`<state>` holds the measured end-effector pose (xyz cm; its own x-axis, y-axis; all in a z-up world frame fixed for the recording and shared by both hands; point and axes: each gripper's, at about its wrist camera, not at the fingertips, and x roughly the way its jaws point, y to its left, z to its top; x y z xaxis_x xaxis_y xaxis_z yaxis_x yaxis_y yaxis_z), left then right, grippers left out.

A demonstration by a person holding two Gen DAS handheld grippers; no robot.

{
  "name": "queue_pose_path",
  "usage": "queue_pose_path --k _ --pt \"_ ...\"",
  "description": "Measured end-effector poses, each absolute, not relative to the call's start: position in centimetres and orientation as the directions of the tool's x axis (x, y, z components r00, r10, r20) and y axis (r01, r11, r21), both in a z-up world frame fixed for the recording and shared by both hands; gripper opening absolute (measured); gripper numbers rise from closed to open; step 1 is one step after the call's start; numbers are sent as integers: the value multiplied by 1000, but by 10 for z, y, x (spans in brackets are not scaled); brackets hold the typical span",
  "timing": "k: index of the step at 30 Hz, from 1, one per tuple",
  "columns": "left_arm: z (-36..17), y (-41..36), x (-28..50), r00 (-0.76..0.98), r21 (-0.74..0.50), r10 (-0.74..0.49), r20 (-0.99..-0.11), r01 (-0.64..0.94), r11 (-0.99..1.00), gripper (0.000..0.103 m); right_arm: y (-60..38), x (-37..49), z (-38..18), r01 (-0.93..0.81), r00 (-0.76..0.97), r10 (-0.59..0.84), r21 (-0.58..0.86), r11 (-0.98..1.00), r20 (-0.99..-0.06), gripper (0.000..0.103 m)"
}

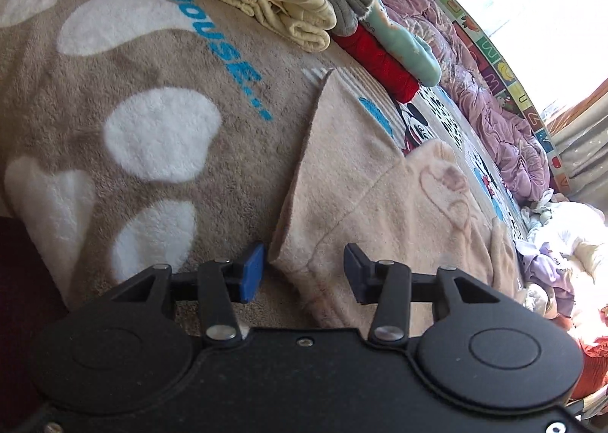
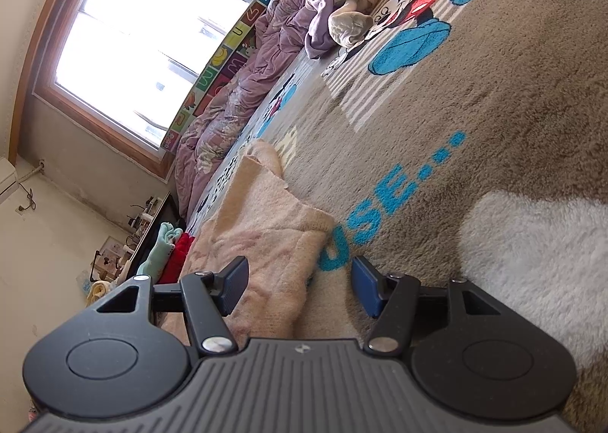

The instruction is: Fold clothes

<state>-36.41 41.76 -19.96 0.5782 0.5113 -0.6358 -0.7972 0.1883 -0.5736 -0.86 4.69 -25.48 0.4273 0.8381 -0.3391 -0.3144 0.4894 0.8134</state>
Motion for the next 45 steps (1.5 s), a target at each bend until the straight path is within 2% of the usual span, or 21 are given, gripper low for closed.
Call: queue_pose_path --k 1,2,4,5,6,9,10,11,13,15,17,20,22,29,31,32,35,37,41,45 --pt "-199 416 -360 569 -541 520 -636 -810 224 35 47 -9 -255 -316 428 837 812 491 -339 61" --pt "-198 416 -359 564 -527 521 -641 -817 236 22 47 -9 -255 -316 429 837 812 491 -339 61" --pt "-194 417 -358 552 -497 522 -650 -828 258 13 47 -9 -255 -318 429 838 812 490 -338 61" --pt "-187 415 -362 555 -498 537 -636 -826 264 13 47 -9 -255 -317 430 838 812 490 -337 61" --pt "-180 413 -366 556 -497 549 -623 -824 271 13 47 -9 -255 -318 430 837 811 491 -338 61" --pt "-184 412 -359 513 -434 539 -668 -857 277 13 49 -11 -254 -323 433 834 805 498 -342 61" --pt "-186 411 -356 497 -413 536 -683 -867 279 15 49 -11 -254 -324 434 833 803 500 -344 61" --pt "-187 411 -355 483 -394 532 -695 -875 280 23 50 -11 -254 -325 435 832 801 503 -346 62" --pt "-196 416 -362 501 -435 521 -691 -864 253 24 50 -11 -254 -326 434 832 800 503 -346 63" --pt "-188 413 -368 467 -419 554 -689 -881 222 31 50 -10 -253 -326 432 833 801 502 -345 63" --pt "-177 408 -370 430 -392 600 -674 -897 203 29 49 -10 -254 -324 430 836 805 496 -342 62" --pt "-159 404 -360 487 -374 632 -603 -872 316 29 49 -11 -254 -328 430 835 803 498 -343 62" --pt "-153 406 -344 550 -365 601 -580 -835 412 29 50 -12 -253 -333 430 834 798 502 -345 62" --pt "-154 437 -273 646 -286 515 -563 -738 612 29 53 -14 -252 -339 442 823 784 521 -356 63" --pt "-159 452 -252 654 -244 490 -576 -710 661 29 55 -15 -252 -346 447 819 775 529 -360 63" --pt "-165 462 -244 646 -222 479 -595 -704 674 33 56 -16 -252 -351 449 817 769 534 -362 63" --pt "-192 506 -242 489 -187 518 -701 -828 529 33 59 -15 -251 -370 447 817 757 539 -364 66" --pt "-183 515 -261 524 -315 489 -697 -837 448 33 56 -13 -251 -364 439 826 770 524 -354 66" --pt "-170 478 -281 575 -331 543 -612 -810 484 40 48 -5 -253 -327 423 842 811 486 -334 62" --pt "-177 460 -273 611 -339 506 -608 -777 531 40 54 5 -247 -331 411 840 801 500 -354 62"
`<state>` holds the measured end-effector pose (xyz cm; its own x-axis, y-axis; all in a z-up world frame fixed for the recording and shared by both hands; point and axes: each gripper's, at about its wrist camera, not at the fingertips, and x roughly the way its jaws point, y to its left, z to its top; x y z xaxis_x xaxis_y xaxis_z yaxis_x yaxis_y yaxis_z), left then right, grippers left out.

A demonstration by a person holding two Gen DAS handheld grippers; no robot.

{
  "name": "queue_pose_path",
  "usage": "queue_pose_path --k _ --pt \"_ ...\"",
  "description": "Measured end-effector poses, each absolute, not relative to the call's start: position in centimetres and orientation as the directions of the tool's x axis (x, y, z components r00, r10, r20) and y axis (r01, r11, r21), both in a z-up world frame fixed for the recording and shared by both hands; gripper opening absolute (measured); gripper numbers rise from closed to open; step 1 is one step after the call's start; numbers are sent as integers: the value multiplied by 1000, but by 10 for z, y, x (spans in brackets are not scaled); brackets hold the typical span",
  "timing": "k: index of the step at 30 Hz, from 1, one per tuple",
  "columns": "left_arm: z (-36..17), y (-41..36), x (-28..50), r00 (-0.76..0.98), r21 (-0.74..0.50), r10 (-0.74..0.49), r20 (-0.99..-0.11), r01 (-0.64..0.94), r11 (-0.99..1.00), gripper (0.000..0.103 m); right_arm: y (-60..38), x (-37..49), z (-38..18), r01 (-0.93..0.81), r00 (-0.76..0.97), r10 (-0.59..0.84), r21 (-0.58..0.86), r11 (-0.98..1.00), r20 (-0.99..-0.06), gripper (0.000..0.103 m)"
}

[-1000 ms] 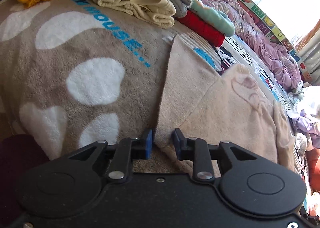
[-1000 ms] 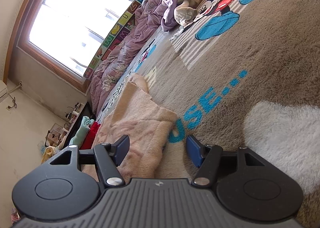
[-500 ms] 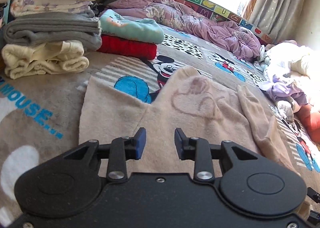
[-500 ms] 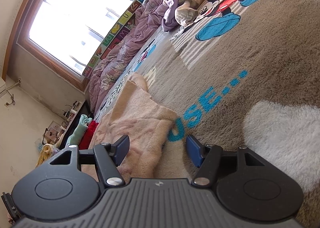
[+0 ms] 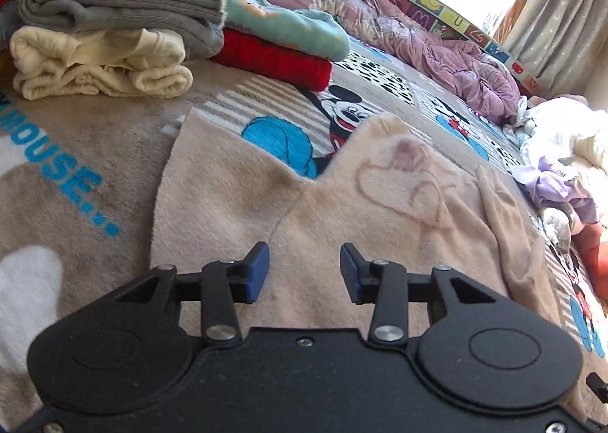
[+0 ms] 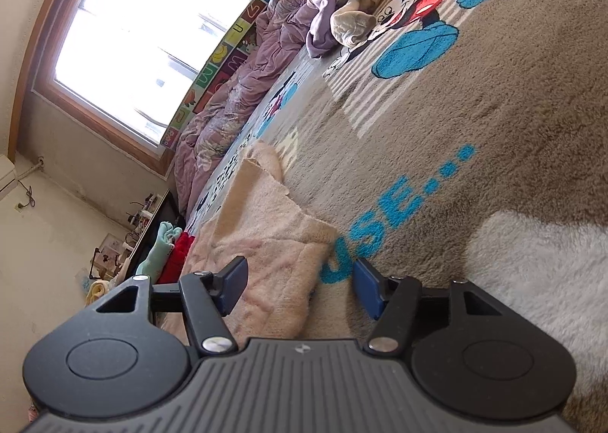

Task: Fold clothes
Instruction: 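Grasp a sweater sleeve with the right tool and lift it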

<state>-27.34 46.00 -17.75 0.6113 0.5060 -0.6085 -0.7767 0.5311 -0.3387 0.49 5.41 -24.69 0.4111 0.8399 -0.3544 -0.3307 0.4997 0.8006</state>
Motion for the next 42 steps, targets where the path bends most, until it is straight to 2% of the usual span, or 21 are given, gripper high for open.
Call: queue_pose_path --k 3,6,7,9,10,15,19,20,24,27,29,31,34,37,38,39,41,42 --pt "-183 457 -265 612 -313 503 -610 -770 557 40 66 18 -242 -350 384 844 787 509 -375 62" --pt "-189 457 -258 610 -289 501 -614 -764 577 40 76 26 -239 -357 355 854 790 499 -379 54" --pt "-189 455 -257 609 -276 505 -612 -763 585 40 80 29 -237 -361 346 857 790 496 -381 50" --pt "-189 455 -257 609 -270 506 -611 -761 590 41 87 31 -232 -381 336 860 780 496 -383 27" --pt "-190 455 -258 611 -276 504 -610 -761 588 41 92 24 -222 -427 353 853 745 513 -386 25" --pt "-190 456 -259 617 -296 499 -609 -760 579 43 125 -22 -176 -686 429 796 419 595 -427 22" --pt "-190 454 -259 620 -296 497 -607 -757 583 43 161 -48 -170 -788 474 713 111 605 -517 22" --pt "-190 454 -260 621 -298 497 -606 -757 582 43 164 -50 -171 -780 499 685 69 622 -530 22" --pt "-191 454 -260 623 -300 495 -606 -755 583 43 164 -52 -173 -771 518 679 59 634 -520 21" --pt "-191 453 -260 624 -299 494 -605 -754 585 44 178 -90 -166 -828 547 685 -189 528 -482 18" --pt "-191 453 -261 625 -299 494 -605 -753 587 45 187 -125 -171 -859 506 713 -356 367 -485 17" --pt "-192 453 -261 626 -298 493 -605 -752 588 46 196 -160 -176 -842 462 735 -506 187 -497 17" --pt "-192 452 -262 631 -309 487 -604 -749 587 46 203 -200 -196 -789 392 737 -613 -39 -551 17" --pt "-192 454 -264 639 -330 475 -604 -744 581 46 199 -215 -206 -718 464 744 -696 -4 -482 19" --pt "-192 455 -265 643 -338 471 -604 -742 579 46 198 -218 -207 -704 490 744 -710 30 -455 28" --pt "-192 455 -266 645 -346 467 -604 -741 576 46 197 -218 -204 -703 514 741 -708 74 -433 44" --pt "-192 456 -266 648 -353 464 -604 -740 573 47 196 -218 -201 -703 538 734 -701 119 -415 58" --pt "-192 456 -266 649 -356 463 -604 -739 572 47 196 -218 -199 -704 547 729 -697 135 -411 58"
